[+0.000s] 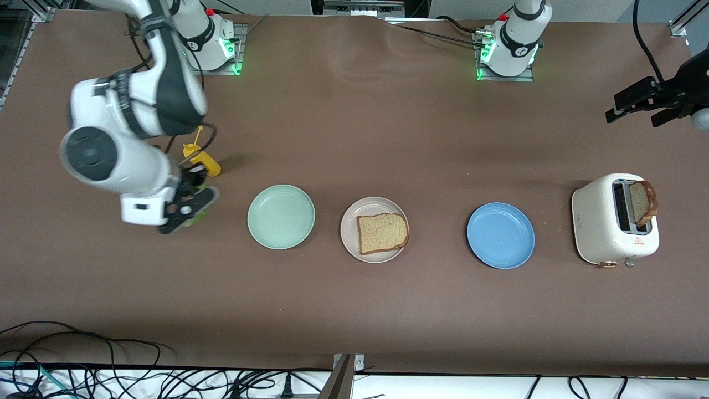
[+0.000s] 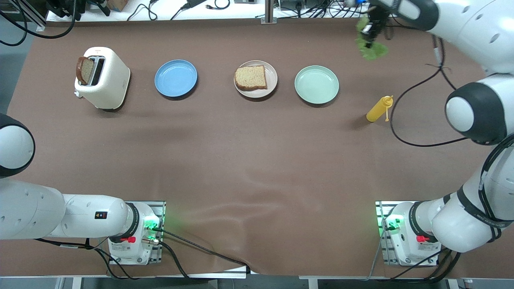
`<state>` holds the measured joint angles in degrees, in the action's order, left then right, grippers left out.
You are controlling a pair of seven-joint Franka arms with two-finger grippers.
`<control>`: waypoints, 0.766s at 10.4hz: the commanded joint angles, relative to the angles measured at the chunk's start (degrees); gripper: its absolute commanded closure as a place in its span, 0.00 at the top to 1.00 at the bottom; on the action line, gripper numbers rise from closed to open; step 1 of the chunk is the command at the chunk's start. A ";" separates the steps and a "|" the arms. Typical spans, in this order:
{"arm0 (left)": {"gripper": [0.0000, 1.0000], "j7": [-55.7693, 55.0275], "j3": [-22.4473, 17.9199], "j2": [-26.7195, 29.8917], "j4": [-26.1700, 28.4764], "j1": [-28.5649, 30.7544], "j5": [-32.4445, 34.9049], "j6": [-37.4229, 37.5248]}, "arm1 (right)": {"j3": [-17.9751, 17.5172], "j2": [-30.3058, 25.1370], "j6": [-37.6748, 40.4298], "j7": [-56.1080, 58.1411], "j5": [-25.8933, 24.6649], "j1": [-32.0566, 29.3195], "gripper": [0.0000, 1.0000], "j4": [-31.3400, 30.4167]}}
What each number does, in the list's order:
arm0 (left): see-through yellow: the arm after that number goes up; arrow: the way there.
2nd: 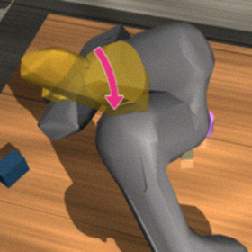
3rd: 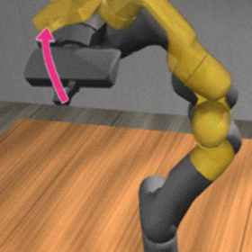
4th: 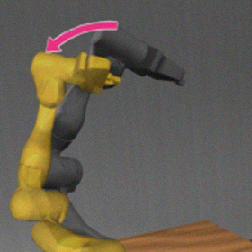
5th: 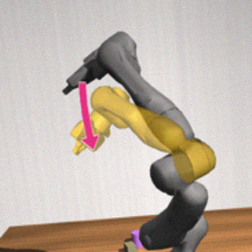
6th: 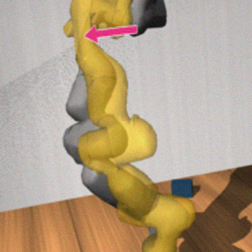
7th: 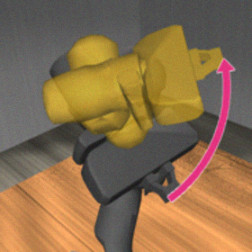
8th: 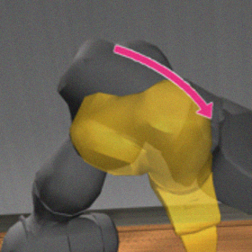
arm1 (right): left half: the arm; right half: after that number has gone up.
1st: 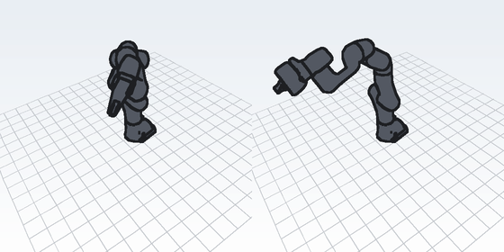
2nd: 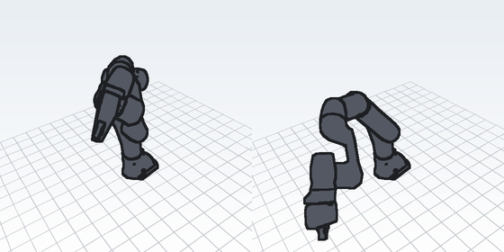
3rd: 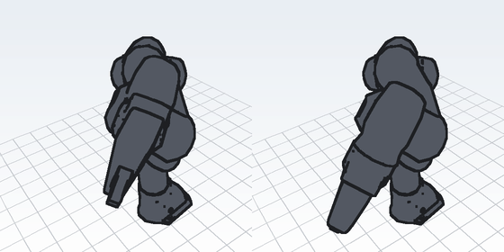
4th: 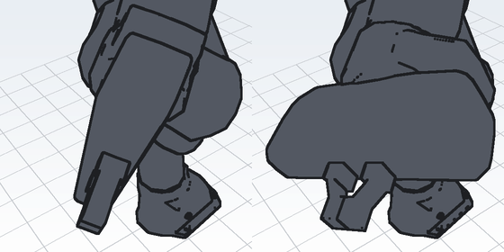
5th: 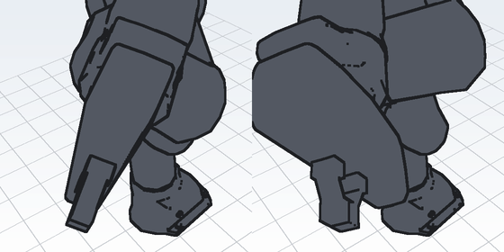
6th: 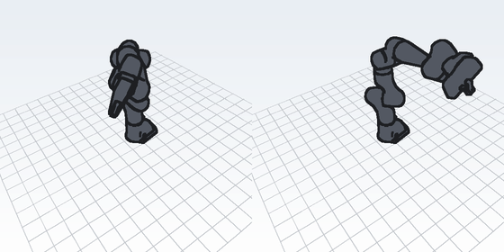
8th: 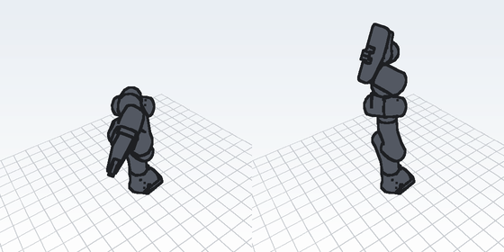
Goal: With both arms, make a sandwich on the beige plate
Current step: 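Carry the lettuce leaf with the right gripper over the beige plate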
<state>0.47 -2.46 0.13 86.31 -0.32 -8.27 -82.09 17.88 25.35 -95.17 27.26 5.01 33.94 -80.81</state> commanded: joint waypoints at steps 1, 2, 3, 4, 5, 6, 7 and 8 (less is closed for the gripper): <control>1.00 0.06 -0.35 0.40 -0.35 0.24 -0.70 0.88 | 0.93 5.22 -3.32 -2.12 0.88 7.60 0.00 6.52; 1.00 0.06 -3.40 0.40 -0.36 -2.38 -0.70 0.88 | 0.93 6.46 -7.35 -2.39 1.49 10.33 0.00 6.63; 1.00 0.15 -5.61 0.31 -0.44 -4.24 -0.70 1.14 | 0.84 8.04 -12.09 -2.65 3.58 12.10 0.00 6.63; 1.00 0.23 -5.72 0.31 -0.36 -3.91 -0.70 1.14 | 0.49 10.14 -17.62 -2.48 5.34 14.03 0.00 6.71; 1.00 0.23 -5.72 0.31 -0.36 -3.73 -0.70 1.14 | -1.16 12.34 -23.42 -2.30 5.45 14.49 0.00 6.98; 1.00 0.32 -5.63 0.22 -0.44 -3.73 -0.70 1.14 | -3.53 14.19 -28.18 -2.13 5.45 14.32 0.00 6.98; 1.00 0.32 -5.63 0.13 -0.36 -3.81 -0.70 1.14 | -4.51 15.86 -31.97 -2.21 5.36 14.49 0.00 7.07; 1.00 0.32 -5.54 0.13 -0.44 -3.90 -0.70 1.14 | -5.82 17.53 -35.31 -1.87 5.01 14.84 0.00 7.07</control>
<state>0.49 -7.49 0.15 86.32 -3.54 -8.27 -81.81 13.30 39.67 -127.34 24.48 9.19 48.79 -76.48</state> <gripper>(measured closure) 0.000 0.916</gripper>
